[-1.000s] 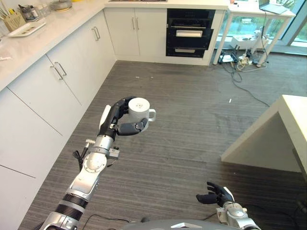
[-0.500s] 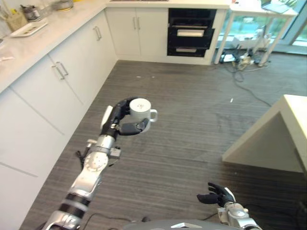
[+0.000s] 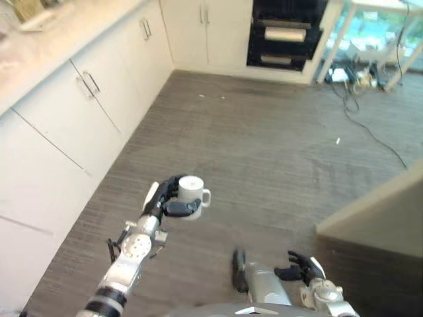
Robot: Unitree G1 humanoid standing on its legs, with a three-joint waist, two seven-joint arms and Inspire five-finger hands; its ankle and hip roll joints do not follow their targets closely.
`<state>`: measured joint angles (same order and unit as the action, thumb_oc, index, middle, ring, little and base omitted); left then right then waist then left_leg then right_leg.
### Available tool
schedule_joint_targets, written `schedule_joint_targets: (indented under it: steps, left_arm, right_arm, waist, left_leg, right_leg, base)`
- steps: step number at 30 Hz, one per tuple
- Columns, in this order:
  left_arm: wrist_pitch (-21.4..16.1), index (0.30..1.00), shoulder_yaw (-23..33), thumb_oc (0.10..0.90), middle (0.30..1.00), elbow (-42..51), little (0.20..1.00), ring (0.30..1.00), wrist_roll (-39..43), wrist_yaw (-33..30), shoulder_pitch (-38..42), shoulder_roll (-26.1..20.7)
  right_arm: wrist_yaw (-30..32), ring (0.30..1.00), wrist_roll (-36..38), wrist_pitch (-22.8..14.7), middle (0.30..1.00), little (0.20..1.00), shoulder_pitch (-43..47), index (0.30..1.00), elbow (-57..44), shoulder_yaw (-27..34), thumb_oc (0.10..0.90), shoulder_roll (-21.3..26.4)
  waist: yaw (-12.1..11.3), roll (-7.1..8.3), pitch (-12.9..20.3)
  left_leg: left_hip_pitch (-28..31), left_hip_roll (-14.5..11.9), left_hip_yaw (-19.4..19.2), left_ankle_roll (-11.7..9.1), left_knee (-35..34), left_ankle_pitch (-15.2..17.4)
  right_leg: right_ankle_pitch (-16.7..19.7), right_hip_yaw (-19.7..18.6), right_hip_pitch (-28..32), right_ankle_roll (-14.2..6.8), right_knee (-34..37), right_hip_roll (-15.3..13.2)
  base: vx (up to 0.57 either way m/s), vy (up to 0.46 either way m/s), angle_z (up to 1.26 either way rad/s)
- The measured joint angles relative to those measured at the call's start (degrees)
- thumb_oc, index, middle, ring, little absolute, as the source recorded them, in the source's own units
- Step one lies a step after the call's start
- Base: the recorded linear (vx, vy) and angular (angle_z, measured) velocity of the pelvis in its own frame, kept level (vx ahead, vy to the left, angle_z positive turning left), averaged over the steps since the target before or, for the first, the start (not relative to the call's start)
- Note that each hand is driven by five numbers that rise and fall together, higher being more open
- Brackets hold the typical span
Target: Place the dishes in the dishwasher.
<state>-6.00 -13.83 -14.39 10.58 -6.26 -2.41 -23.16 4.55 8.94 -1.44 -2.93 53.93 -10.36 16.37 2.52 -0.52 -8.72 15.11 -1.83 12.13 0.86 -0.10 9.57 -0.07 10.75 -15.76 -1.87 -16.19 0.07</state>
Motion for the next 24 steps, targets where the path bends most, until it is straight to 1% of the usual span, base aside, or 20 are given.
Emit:
schedule_joint_targets:
  steps: [1,2,3,4,6,7,8,9,10,11,12,13,14,16,18,19,20,21,23,24]
  left_arm:
    - [0.09,0.3,0.23,0.4,0.3,0.15,0.3,0.3,0.02,0.25,-0.14,-0.28]
    - [0.2,0.3,0.27,0.4,0.3,0.28,0.3,0.3,0.01,0.52,0.0,-0.67]
    - [0.15,0.3,0.25,0.4,0.3,0.58,0.3,0.3,0.04,0.59,-0.87,-0.83]
    - [-0.46,0.3,0.78,0.4,0.3,2.69,0.3,0.3,0.09,0.75,-0.94,-1.03]
    - [-0.14,0.3,1.41,0.4,0.3,2.32,0.3,0.3,0.08,0.53,-0.32,-2.32]
    - [-0.21,0.3,1.77,0.4,0.3,2.36,0.3,0.3,0.11,0.51,-0.02,-2.91]
    - [-0.14,0.3,1.95,0.4,0.3,2.2,0.3,0.3,0.14,0.34,0.04,-3.51]
    - [-0.1,0.3,1.99,0.4,0.3,1.67,0.3,0.3,0.16,0.4,0.58,-2.76]
    - [-0.12,0.3,2.3,0.4,0.3,1.54,0.3,0.3,0.17,0.53,1.33,-0.85]
    - [-0.41,0.3,3.17,0.4,0.3,1.72,0.3,0.3,0.17,0.65,1.11,-0.18]
    - [-0.63,0.3,3.24,0.4,0.3,0.42,0.3,0.3,0.1,1.21,2.1,0.47]
    - [-1.05,0.3,3.28,0.4,0.3,0.55,0.3,0.3,0.1,1.49,2.03,0.52]
    - [-1.16,0.3,3.62,0.4,0.3,0.57,0.3,0.3,0.1,1.5,2.01,0.51]
    - [-1.07,0.3,4.29,0.4,0.3,0.34,0.3,0.3,0.1,0.64,1.12,0.24]
    - [-0.93,0.3,4.77,0.4,0.3,-0.75,0.3,0.3,0.11,0.22,0.83,0.26]
    - [-0.5,0.3,5.41,0.4,0.3,-0.87,0.3,0.3,0.12,-0.28,-0.6,0.26]
    - [0.01,0.3,5.18,0.4,0.3,-0.9,0.3,0.3,0.1,-0.45,-1.49,0.26]
    - [0.33,0.3,5.03,0.4,0.3,-1.31,0.3,0.3,0.06,0.05,-1.3,-0.2]
    - [0.54,0.3,4.3,0.4,0.3,-1.36,0.3,0.3,0.07,-0.04,-0.88,-0.71]
    - [0.79,0.3,3.55,0.4,0.3,-1.32,0.3,0.3,0.04,-0.02,-0.99,-1.87]
  right_arm:
    - [-0.1,0.9,0.02,-0.05,0.9,0.9,0.7,0.9,-0.16,0.08,0.8,-0.12]
    - [-0.09,0.9,0.01,-0.09,0.9,0.9,0.83,0.9,-0.23,0.1,0.8,-0.37]
    - [-0.3,0.9,0.01,-0.29,0.9,0.9,0.41,0.9,-0.55,0.1,0.8,-0.44]
    - [0.03,0.9,0.01,-1.34,0.9,0.9,0.06,0.9,-2.02,-0.18,0.8,0.79]
    - [-0.08,0.9,0.03,-1.29,0.9,0.9,2.3,0.9,-0.16,-1.78,0.8,0.83]
    - [0.11,0.9,0.04,-1.3,0.9,0.9,2.23,0.9,0.72,-2.04,0.8,0.28]
    - [0.73,0.9,0.05,-1.04,0.9,0.9,2.36,0.9,1.18,-2.09,0.8,-0.36]
    - [0.96,0.9,0.06,-1.13,0.9,0.9,2.18,0.9,0.9,-2.0,0.8,0.4]
    - [0.94,0.9,0.05,-1.39,0.9,0.9,2.8,0.9,0.69,-1.94,0.8,2.42]
    - [0.8,0.9,0.03,-1.31,0.9,0.9,2.98,0.9,0.06,-2.23,0.8,3.27]
    - [1.36,0.9,0.03,-0.93,0.9,0.9,2.01,0.9,1.27,-1.79,0.8,3.98]
    - [1.49,0.9,-0.01,0.13,0.9,0.9,2.13,0.9,2.92,-2.07,0.8,4.32]
    - [1.27,0.9,-0.02,0.56,0.9,0.9,2.03,0.9,4.23,-2.17,0.8,4.25]
    - [0.97,0.9,-0.19,0.64,0.9,0.9,1.65,0.9,4.67,-2.26,0.8,3.93]
    - [0.94,0.9,-0.69,0.49,0.9,0.9,2.29,0.9,6.37,-2.07,0.8,3.8]
    - [0.78,0.9,-1.79,-0.25,0.9,0.9,2.42,0.9,6.44,-2.03,0.8,3.73]
    - [1.0,0.9,-2.17,-0.94,0.9,0.9,1.74,0.9,6.09,-1.96,0.8,3.9]
    - [1.08,0.9,-2.25,-0.99,0.9,0.9,0.96,0.9,5.95,-2.14,0.8,3.13]
    - [0.67,0.9,-2.27,-0.9,0.9,0.9,-0.52,0.9,6.02,-0.83,0.8,1.05]
    - [0.56,0.9,-2.25,-0.89,0.9,0.9,-0.1,0.9,6.58,-0.54,0.8,0.02]
  waist:
    - [-0.28,0.24,0.05]
    - [0.08,1.7,-0.22]
    - [0.2,3.34,0.59]
    - [-0.76,3.8,1.39]
    - [-2.12,5.79,0.37]
    - [-2.37,7.85,-0.25]
    - [-2.44,9.65,-1.06]
    - [-1.66,7.49,-2.03]
    - [-1.3,2.85,-3.68]
    - [-2.08,3.31,-2.75]
    - [-0.79,3.11,-1.61]
    - [-1.72,2.75,-1.49]
    - [-2.9,2.72,-1.49]
    - [-4.16,3.16,-1.97]
    - [-7.4,3.49,-1.44]
    - [-7.87,3.22,-0.94]
    - [-7.86,2.64,0.35]
    - [-7.31,3.59,0.97]
    - [-5.87,5.54,1.26]
    - [-6.57,6.21,1.5]
  left_leg:
    - [-0.37,-0.54,-0.46,-2.17,5.26,-0.18]
    - [-3.5,0.55,-1.66,-4.33,13.75,0.41]
    - [-10.37,1.97,-2.87,-8.09,28.08,-1.04]
    - [-24.49,4.94,-3.09,-8.93,57.78,-8.5]
    - [-31.18,5.12,-7.52,-5.38,65.67,-9.02]
    - [-33.6,5.37,-10.9,-2.99,64.24,-7.47]
    - [-35.22,6.17,-12.58,-2.23,57.83,-7.66]
    - [-36.73,5.02,-12.3,-1.78,53.8,-8.65]
    - [-38.09,0.63,-11.53,-0.05,48.13,-8.89]
    - [-38.36,-0.58,-13.27,-0.28,39.86,-8.89]
    - [-37.46,-0.77,-14.92,-2.16,14.72,-10.93]
    - [-36.92,-0.63,-13.91,-1.61,4.27,-11.58]
    - [-36.78,-0.06,-13.09,-1.62,-2.3,-11.68]
    - [-38.17,1.62,-12.61,-1.11,-3.49,-13.21]
    - [-38.34,2.3,-13.24,-1.49,-4.91,-13.31]
    - [-37.42,2.47,-17.61,1.22,-1.12,-12.59]
    - [-36.34,2.51,-18.95,4.22,2.08,-12.45]
    - [-35.88,3.48,-18.43,5.4,3.38,-17.46]
    - [-32.59,4.94,-17.59,8.65,2.42,-21.69]
    - [-30.33,5.37,-17.43,8.86,1.75,-21.84]
  right_leg:
    - [-1.02,0.1,2.7,1.58,0.64,1.08]
    - [-0.85,-0.1,4.48,2.16,1.52,0.78]
    - [-0.74,-0.22,6.78,4.33,3.34,0.84]
    - [-1.57,-0.81,7.4,8.0,3.43,1.67]
    - [-2.14,-2.86,13.55,8.03,8.15,3.13]
    - [-1.46,-2.88,16.47,7.82,10.74,2.65]
    - [-1.88,-3.36,19.57,4.89,11.39,2.01]
    - [-2.73,-4.21,19.21,-2.34,7.58,3.33]
    - [-4.33,-5.36,16.68,-7.64,0.29,5.69]
    - [-7.73,-5.99,15.86,0.4,0.6,4.16]
    - [-8.41,-5.19,20.04,7.35,6.94,2.39]
    - [-8.5,-5.94,22.24,7.22,9.46,2.64]
    - [-8.49,-6.51,24.74,7.23,12.43,2.81]
    - [-9.05,-6.97,30.19,6.29,15.57,2.64]
    - [-10.6,-10.36,34.29,3.65,18.67,2.53]
    - [-11.99,-11.12,38.27,1.33,19.57,2.1]
    - [-12.95,-11.79,39.67,-0.27,18.36,2.56]
    - [-13.91,-11.69,40.54,-1.4,15.33,1.9]
    - [-14.5,-10.8,37.52,-3.92,4.33,0.38]
    - [-15.24,-10.63,34.07,-3.94,-2.97,-1.91]
  base:
    - [0.67,-0.197,0.25]
    - [0.23,-0.098,0.31]
    - [0.42,-0.192,0.06]
    - [0.31,-0.112,-0.31]
    - [0.28,-0.071,-0.45]
    - [0.28,0.049,-0.23]
    - [0.43,0.089,-0.19]
    - [0.47,0.154,-0.22]
    - [0.42,0.168,-0.36]
    - [0.57,0.29,-0.22]
    - [0.43,0.219,-0.18]
    - [0.48,0.245,-0.11]
    - [0.35,0.171,-0.26]
    - [0.48,0.29,-0.24]
    - [0.57,0.42,-0.72]
    - [0.5,0.375,-0.75]
    - [0.51,0.426,-0.31]
    - [0.33,0.323,0.18]
    - [0.45,0.464,0.12]
    - [0.53,0.581,-0.63]
